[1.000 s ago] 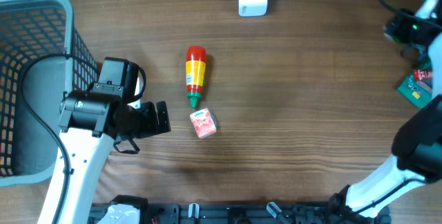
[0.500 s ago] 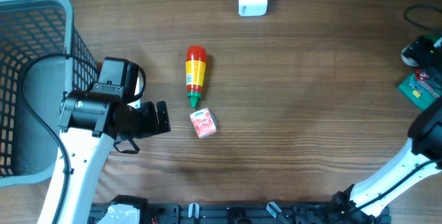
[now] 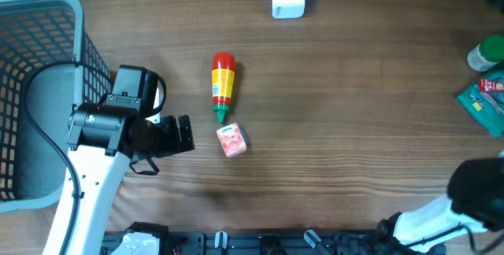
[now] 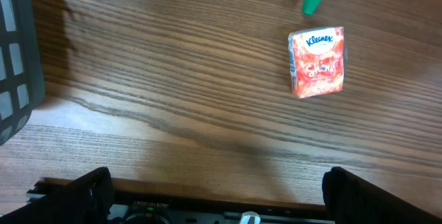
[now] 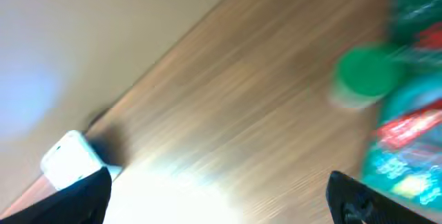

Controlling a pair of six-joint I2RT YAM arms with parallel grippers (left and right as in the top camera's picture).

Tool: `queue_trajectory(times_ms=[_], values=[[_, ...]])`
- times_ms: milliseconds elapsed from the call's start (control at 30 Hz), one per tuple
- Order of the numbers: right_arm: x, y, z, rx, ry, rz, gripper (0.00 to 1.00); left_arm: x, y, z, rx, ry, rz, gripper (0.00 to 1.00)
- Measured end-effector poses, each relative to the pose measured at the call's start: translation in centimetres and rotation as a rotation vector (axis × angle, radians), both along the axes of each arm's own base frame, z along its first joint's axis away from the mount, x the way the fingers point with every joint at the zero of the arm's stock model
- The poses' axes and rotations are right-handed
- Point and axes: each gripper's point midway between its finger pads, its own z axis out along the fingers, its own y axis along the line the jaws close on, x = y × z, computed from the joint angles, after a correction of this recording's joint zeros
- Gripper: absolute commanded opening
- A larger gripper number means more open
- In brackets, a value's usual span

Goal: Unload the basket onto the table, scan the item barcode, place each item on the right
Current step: 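Carry the jar to the right edge and set it down, then return the right gripper and grasp the red Kleenex pack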

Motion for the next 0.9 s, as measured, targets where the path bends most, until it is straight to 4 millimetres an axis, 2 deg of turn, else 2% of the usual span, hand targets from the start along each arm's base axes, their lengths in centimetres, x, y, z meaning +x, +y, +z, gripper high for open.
queue_trajectory(times_ms=[67,133,167,300,367,400,433,567,633,733,833,900], values=[[-0.4,6.3,0.0,0.077,0.051,0.101,1.00,0.0,0.0,0.0,0.000,0.000,0.000,1.00],[-0.5,11.9,-1.2,0.121,0.122,0.206,1.00,0.0,0.0,0.0,0.000,0.000,0.000,1.00],[-0.4,13.8,-1.5,0.129,0.136,0.247,1.00,0.0,0.0,0.0,0.000,0.000,0.000,1.00],[-1.0,24.2,-3.8,0.138,0.201,0.471,1.00,0.0,0.0,0.0,0.000,0.000,0.000,1.00],[-3.4,30.4,-6.7,0.150,0.292,0.608,1.00,0.0,0.0,0.0,0.000,0.000,0.000,1.00],[-5.4,33.1,-8.7,0.167,0.366,0.661,0.99,0.0,0.0,0.0,0.000,0.000,0.000,1.00],[-7.3,35.1,-10.5,0.187,0.431,0.694,0.97,0.0,0.0,0.0,0.000,0.001,0.000,1.00],[-15.9,41.0,-18.0,0.324,0.716,0.716,0.77,0.0,0.0,0.0,0.000,0.001,0.000,1.00],[-18.5,43.5,-20.3,0.409,0.783,0.692,0.72,0.0,0.0,0.0,0.000,0.000,0.000,1.00],[-20.9,47.7,-23.1,0.560,0.795,0.627,0.67,0.0,0.0,0.0,0.000,0.000,0.000,1.00],[-21.0,49.3,-23.8,0.633,0.780,0.552,0.62,0.0,0.0,0.0,0.000,-0.001,0.000,1.00],[-21.0,49.4,-24.9,0.661,0.791,0.438,0.62,0.0,0.0,0.0,0.000,0.000,0.000,1.00]])
